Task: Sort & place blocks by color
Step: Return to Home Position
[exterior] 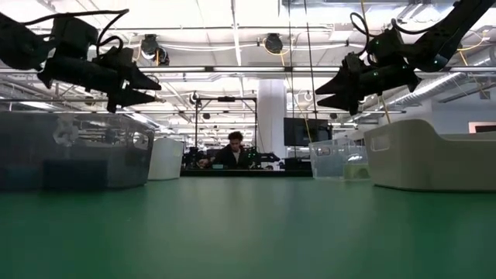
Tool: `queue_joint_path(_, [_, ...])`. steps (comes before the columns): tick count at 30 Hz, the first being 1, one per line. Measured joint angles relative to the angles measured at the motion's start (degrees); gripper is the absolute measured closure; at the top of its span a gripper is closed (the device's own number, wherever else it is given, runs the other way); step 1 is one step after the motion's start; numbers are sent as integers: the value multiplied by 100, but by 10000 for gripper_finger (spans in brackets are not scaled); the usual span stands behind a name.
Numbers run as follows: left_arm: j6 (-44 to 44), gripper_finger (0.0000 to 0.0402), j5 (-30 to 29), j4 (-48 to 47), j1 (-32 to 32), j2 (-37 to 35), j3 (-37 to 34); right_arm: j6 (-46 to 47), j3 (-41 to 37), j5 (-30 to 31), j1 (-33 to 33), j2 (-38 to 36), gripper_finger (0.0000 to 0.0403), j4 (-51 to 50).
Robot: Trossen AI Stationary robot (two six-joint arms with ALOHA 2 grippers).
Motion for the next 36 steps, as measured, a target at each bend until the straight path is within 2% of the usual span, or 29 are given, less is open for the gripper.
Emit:
queue_joint_path(3, [-62, 165, 287, 332, -159, -2, -313, -216, 0, 4, 2, 0, 174, 0])
queue_joint_path(10, [-366, 165, 363, 1138, -512, -7, -1047, -253, -294, 47, 98, -2, 174, 2])
queue_joint_path(18, [-682, 165, 1194, 1344, -769, -11, -1453, -192, -895, 936, 703, -179, 174, 101])
queue_joint_path(26, [-687, 165, 1838, 1266, -1051, -11, -1472, -28, -1516, 1571, 1288, -1226, 174, 176])
queue_joint_path(32, [-639, 165, 1857, 1269, -1227, -11, -1472, 129, -2166, 2239, 1708, -2226, 174, 251])
queue_joint_path(36, [-731, 165, 1857, 1271, -1272, -11, -1472, 148, -2452, 2471, 1914, -2687, 174, 246])
